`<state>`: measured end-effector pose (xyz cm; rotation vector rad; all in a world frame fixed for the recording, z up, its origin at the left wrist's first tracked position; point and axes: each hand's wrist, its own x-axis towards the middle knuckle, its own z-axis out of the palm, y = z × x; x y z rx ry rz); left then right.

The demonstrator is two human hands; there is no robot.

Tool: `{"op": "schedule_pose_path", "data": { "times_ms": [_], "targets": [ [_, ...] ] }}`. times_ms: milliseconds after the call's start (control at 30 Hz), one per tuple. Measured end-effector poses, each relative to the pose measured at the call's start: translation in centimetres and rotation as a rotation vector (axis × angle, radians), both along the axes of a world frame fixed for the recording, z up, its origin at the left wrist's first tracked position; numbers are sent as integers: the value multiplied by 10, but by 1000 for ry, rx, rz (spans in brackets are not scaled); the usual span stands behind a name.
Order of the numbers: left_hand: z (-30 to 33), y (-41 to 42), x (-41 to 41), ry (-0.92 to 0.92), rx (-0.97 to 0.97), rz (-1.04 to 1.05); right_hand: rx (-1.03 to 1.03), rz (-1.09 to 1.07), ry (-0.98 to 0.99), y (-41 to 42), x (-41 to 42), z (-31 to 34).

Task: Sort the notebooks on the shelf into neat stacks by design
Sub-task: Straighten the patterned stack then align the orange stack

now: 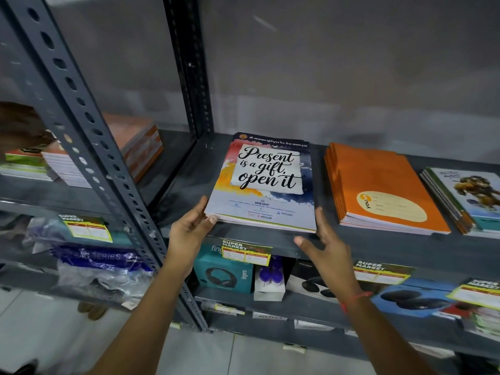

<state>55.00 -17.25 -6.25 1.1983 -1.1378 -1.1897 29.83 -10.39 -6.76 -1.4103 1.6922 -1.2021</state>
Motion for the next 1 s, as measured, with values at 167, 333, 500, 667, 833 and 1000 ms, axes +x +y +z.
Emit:
{"op": "schedule_pose_path", "data": {
  "times_ms": [167, 333, 500, 667, 833, 1000],
  "targets": [
    [0, -4, -5, 23, -8, 22, -65, -87, -63, -3, 4, 1],
    [0, -5, -7, 30, -6, 65, -60, -130, -99, -8, 4, 2],
    [0, -5, -11, 32, -38, 105, -60, -132, -157, -17, -3, 3],
    [0, -8, -8, 57, -13, 26, -18, -102, -241, -20, -10, 2],
    [-1, -12, -8, 76, -1, 52, -17, -119, -282, -21, -8, 5],
    [-3, -17, -9, 78, -3, 123, -34, -153, -279, -21, -3, 4]
  ]
}}
